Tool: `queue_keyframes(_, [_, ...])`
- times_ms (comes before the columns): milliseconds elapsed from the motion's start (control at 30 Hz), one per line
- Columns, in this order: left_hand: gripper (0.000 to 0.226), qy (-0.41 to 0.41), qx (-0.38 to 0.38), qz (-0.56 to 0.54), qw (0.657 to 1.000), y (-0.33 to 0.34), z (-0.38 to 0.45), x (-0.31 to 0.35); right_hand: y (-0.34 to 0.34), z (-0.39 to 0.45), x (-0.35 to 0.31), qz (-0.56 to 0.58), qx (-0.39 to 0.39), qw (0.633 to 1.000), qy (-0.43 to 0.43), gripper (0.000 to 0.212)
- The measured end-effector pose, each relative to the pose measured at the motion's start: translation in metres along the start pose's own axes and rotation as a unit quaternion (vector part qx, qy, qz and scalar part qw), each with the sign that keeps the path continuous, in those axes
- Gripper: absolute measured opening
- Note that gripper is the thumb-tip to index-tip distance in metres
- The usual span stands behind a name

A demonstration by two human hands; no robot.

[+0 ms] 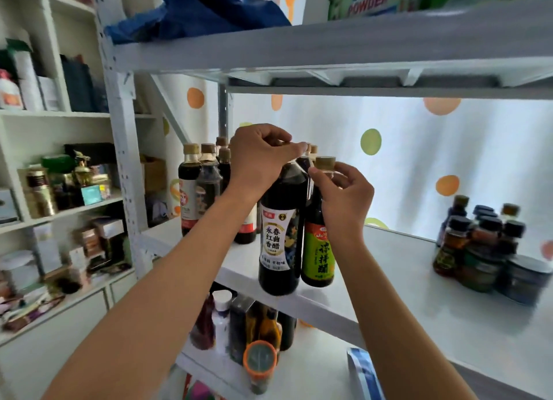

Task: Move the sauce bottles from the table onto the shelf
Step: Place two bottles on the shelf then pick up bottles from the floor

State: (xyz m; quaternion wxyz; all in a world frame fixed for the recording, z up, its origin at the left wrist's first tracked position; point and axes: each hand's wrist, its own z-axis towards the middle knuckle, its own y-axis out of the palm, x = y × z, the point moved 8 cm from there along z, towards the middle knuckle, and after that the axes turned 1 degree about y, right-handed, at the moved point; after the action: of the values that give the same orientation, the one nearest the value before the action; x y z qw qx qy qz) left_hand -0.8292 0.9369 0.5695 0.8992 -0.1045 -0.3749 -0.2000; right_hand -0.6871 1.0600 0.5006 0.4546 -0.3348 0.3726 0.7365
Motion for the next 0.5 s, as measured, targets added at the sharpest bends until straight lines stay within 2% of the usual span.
queue_keyframes(333, [0.035,0.030,-0.022,0.047,0.998,0.021,0.001,-0.020,0.003,0.016,0.038,-0.045,-0.006,0.999,0.001,0.029])
queue_keyframes(500, [0.065,0.014,-0.085,0.023,0.996,0.031,-0.034,-0.051,0.003,0.014,0.039,-0.113,-0.043,0.993,-0.011,0.025])
